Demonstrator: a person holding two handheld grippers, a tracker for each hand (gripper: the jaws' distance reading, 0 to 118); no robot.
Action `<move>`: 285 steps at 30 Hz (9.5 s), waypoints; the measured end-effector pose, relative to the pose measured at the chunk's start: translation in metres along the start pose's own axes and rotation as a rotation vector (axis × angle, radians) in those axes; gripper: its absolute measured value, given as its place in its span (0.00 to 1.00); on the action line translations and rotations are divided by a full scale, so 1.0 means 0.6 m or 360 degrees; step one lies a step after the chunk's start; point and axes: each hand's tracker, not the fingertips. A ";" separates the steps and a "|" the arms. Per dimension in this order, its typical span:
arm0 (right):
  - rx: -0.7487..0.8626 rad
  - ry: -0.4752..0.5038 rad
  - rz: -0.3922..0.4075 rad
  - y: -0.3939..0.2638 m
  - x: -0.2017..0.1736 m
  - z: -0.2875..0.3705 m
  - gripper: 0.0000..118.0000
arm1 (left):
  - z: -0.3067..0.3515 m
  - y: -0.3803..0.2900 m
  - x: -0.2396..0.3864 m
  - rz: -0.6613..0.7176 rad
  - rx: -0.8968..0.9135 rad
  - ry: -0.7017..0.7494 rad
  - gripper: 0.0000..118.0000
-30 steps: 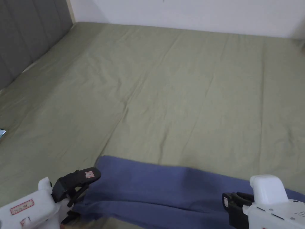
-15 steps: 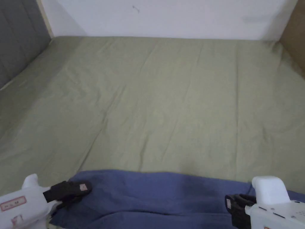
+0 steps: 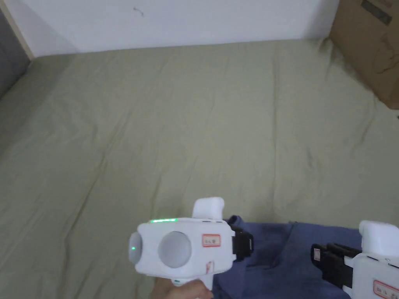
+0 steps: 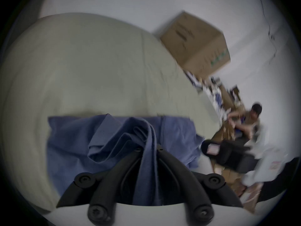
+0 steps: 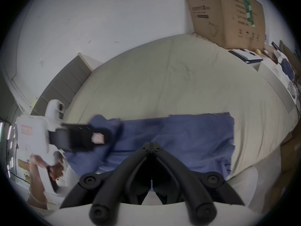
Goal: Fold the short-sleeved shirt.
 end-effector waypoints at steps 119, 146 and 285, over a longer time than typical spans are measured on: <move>0.0010 0.0109 0.0244 -0.004 -0.087 -0.004 0.00 | 0.289 0.054 -0.198 0.0639 0.0063 0.0201 0.04; -0.0019 -0.0002 -0.0025 -0.033 0.018 0.013 0.00 | 0.126 0.098 -0.129 0.0396 0.0014 0.0167 0.07; 0.1031 -0.0090 0.0529 0.144 -0.245 0.139 0.00 | 0.426 0.013 0.050 -0.0353 0.1430 0.1133 0.04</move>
